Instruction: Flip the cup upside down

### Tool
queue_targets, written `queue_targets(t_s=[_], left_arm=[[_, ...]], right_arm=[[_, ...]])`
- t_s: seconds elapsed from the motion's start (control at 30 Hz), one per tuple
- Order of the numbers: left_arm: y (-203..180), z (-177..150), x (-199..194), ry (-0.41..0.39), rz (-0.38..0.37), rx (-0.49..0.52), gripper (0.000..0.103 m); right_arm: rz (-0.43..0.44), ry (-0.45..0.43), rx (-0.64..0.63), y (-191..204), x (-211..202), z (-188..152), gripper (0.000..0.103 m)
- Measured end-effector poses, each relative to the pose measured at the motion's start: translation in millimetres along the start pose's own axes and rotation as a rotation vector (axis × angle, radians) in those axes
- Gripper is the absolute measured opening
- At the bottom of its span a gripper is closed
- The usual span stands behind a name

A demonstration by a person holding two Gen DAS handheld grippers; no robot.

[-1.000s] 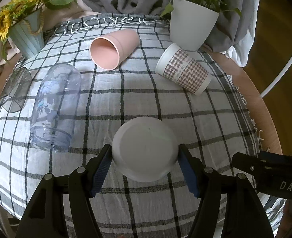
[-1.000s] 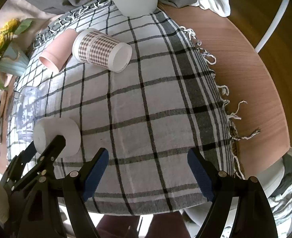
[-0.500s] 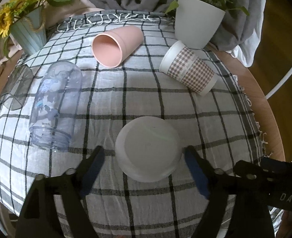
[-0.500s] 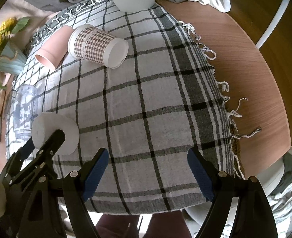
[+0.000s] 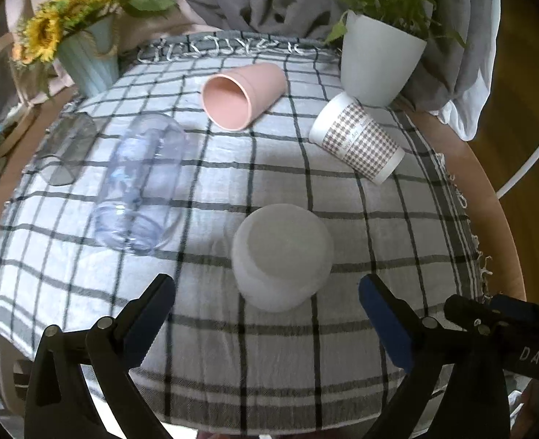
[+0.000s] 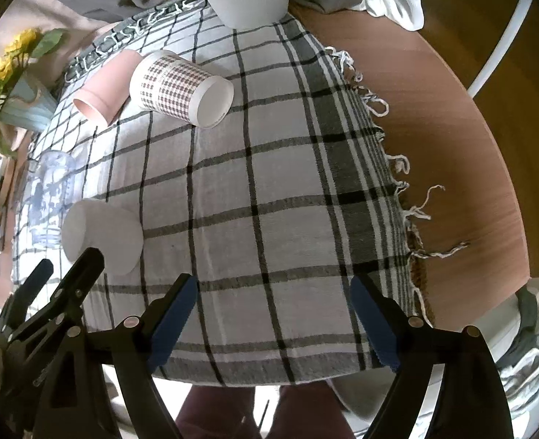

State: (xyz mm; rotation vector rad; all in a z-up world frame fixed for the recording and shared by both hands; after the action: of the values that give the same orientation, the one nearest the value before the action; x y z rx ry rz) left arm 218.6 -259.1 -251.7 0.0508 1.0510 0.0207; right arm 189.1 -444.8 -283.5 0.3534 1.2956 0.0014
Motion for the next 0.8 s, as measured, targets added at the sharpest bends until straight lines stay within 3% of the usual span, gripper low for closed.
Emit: queue_targets(t_s=[0.37, 0.8], left_arm=[[35, -11, -71, -0.108, 0.048, -0.005, 0.102], [93, -30, -166, -0.243, 0.074, -0.024, 0.102]], right_arm=[[-0.005, -0.166, -0.055, 25, -59, -18, 0.086], [0.022, -0.369, -0.099, 90, -136, -77, 0.089]])
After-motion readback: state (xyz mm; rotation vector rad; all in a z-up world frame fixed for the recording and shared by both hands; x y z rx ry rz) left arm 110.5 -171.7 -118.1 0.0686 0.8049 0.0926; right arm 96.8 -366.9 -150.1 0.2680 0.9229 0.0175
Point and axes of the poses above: each gripper's, at about its wrist camera, not at the fingertips, and x roughly the way its jaws point, y to its left, z to its top, the point moved 8 cm from there along x, roughly the way its jaws point, and after that the axes turned 6 degrees about z, right-handed, at the moved point
